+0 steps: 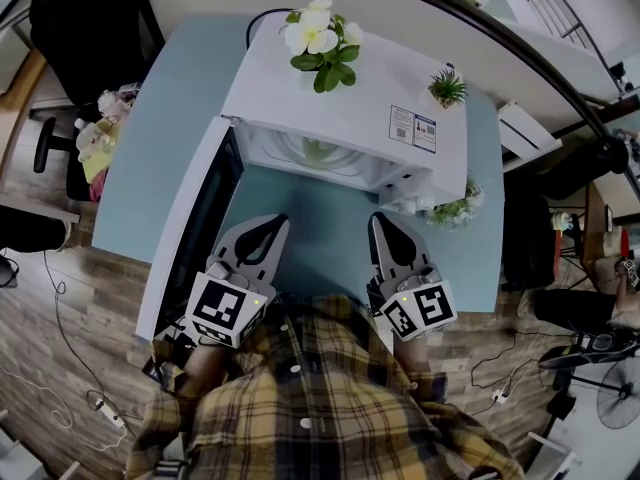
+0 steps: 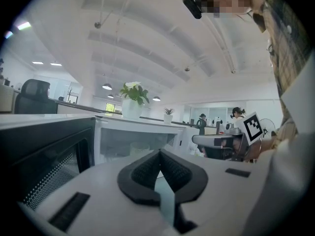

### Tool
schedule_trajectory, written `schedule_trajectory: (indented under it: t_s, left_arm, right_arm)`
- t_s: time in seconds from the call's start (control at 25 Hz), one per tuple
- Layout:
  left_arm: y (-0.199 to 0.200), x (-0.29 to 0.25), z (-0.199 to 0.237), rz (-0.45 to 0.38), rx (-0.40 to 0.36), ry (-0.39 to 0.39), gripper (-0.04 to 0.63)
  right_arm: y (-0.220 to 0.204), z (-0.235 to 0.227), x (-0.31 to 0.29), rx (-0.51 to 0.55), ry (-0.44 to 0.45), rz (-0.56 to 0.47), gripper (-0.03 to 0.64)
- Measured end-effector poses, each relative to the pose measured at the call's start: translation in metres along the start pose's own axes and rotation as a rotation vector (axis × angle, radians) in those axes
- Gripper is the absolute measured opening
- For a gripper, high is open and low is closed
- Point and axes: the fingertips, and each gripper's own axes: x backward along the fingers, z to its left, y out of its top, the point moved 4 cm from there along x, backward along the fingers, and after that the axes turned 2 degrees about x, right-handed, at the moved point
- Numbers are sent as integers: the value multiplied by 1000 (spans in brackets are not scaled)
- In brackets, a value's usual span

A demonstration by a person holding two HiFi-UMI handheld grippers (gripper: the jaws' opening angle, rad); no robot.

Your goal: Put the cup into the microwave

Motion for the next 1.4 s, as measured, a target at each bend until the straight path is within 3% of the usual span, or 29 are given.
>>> schedule_trajectory:
  t_s: [1.4]
  left_arm:
    - [-4, -3, 4, 14, 8, 12, -9]
  right_arm:
    - [-6, -2, -4, -5, 7, 11, 3]
